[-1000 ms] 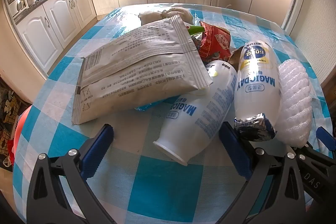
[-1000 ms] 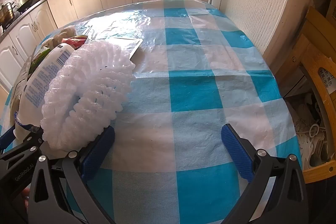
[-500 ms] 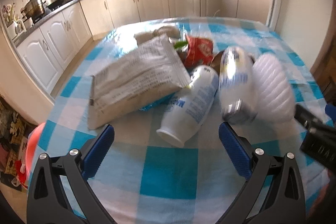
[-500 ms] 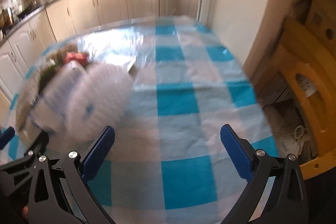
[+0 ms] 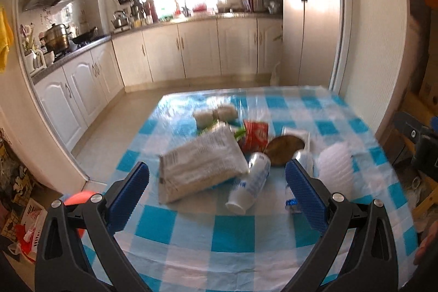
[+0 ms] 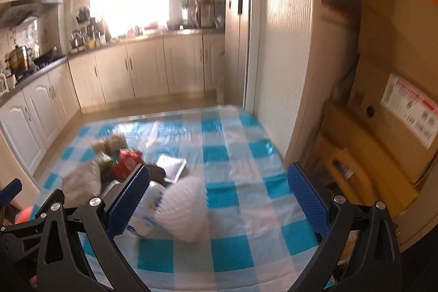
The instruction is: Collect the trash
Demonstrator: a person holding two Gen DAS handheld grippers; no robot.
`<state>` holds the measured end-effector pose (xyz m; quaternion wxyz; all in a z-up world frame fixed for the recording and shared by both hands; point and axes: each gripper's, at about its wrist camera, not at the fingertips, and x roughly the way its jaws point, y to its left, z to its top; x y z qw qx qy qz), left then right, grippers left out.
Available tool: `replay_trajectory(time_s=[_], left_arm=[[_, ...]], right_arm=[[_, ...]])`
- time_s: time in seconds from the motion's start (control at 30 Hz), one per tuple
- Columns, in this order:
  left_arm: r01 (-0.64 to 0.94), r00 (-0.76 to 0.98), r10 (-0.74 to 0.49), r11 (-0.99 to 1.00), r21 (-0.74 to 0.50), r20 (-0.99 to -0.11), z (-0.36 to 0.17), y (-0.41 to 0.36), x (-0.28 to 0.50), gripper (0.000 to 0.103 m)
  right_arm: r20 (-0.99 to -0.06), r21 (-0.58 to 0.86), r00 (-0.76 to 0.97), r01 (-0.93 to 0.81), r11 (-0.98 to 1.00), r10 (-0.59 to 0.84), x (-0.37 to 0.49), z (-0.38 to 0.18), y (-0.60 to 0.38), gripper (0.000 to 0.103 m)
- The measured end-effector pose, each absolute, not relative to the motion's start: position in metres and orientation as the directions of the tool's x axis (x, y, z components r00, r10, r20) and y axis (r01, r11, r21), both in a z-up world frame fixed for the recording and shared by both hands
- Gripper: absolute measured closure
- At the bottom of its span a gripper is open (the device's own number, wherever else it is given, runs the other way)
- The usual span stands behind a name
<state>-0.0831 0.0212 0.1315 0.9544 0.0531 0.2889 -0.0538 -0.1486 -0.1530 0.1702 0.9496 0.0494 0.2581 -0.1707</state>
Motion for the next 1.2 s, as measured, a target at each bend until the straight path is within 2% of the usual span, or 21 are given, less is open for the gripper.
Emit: replay_trajectory(time_s=[0.33, 1.2], left_arm=[[0.095, 0.874, -0.069, 0.995, 0.031, -0.481, 0.174, 0.047, -0.106, 0.003], [0.012, 0.927, -0.015, 1.0, -0.012, -0.374, 0.211, 0.084, -0.132, 0.003]], right_arm=[[-0.433, 0.007, 0.852, 0.331, 0.944, -0.296, -0.177, 0.208, -0.131, 0.004], [-0.298, 0.009, 0.919, 0.273, 0.962, -0.258, -0.215, 0.247, -0.112, 0.004]])
